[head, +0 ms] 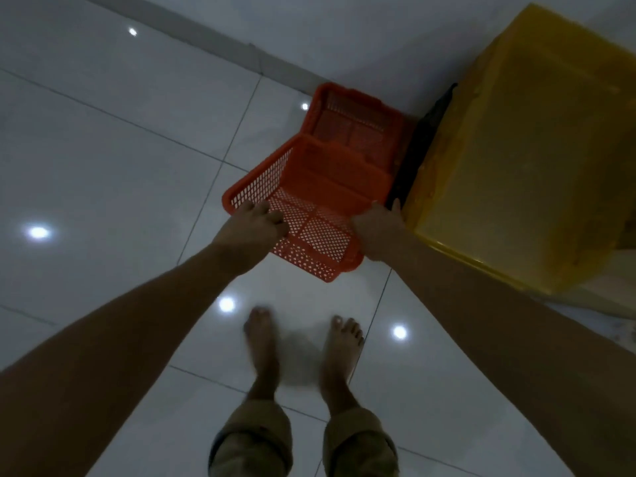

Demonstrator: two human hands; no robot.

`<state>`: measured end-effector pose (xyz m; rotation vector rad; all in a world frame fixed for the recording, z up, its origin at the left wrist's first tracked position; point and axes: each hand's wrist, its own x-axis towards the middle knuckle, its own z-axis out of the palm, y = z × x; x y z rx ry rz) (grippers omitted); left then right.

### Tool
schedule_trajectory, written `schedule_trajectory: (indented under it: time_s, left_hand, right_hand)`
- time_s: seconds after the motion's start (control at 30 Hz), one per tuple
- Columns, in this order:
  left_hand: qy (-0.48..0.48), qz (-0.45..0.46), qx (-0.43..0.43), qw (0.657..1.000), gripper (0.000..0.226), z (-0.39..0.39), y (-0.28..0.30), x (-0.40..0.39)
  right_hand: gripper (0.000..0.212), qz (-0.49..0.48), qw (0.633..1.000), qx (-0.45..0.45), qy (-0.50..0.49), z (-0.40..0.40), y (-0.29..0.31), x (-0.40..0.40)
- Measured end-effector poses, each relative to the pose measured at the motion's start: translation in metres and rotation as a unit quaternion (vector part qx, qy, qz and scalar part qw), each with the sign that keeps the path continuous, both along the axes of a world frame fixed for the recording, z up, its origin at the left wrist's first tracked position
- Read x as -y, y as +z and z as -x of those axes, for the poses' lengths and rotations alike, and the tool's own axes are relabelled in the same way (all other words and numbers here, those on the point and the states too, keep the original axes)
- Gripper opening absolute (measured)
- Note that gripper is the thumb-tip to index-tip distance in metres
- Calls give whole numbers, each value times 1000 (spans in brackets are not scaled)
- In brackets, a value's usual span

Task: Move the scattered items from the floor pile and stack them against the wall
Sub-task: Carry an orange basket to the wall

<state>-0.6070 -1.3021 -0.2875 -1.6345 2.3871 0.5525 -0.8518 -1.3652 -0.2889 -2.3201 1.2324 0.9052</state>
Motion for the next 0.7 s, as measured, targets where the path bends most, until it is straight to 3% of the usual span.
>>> schedule_trajectory:
  time_s: [0.07, 0.17, 0.23, 0.33, 0.5, 0.6, 0.7]
  left_hand:
    - [-60, 28, -15, 998, 34, 19, -7, -2]
    - [-55, 96, -37, 993, 26, 34, -19, 18]
    - [-41, 105, -48, 993, 27, 35, -26, 33]
    - [-71, 86, -20, 994, 31, 39, -44, 47]
    - [-68, 95, 11, 993, 36, 43, -78, 72]
    - [-41, 44, 16, 998, 40, 44, -101, 80]
    - [-35, 33, 22, 999, 23, 46, -128, 83]
  right_hand:
    - [43, -56, 995, 79, -18, 0, -2, 2]
    - [40, -114, 970, 187, -104, -4, -22, -2]
    - [43, -55, 969, 213, -109, -13, -41, -10]
    - [30, 99, 949, 257, -152, -22, -77, -17]
    - [24, 176, 937, 238, -187, -32, -104, -3]
    - [30, 221, 938, 212, -161, -28, -127, 8]
    - [32, 229, 953, 143, -141, -22, -155, 15]
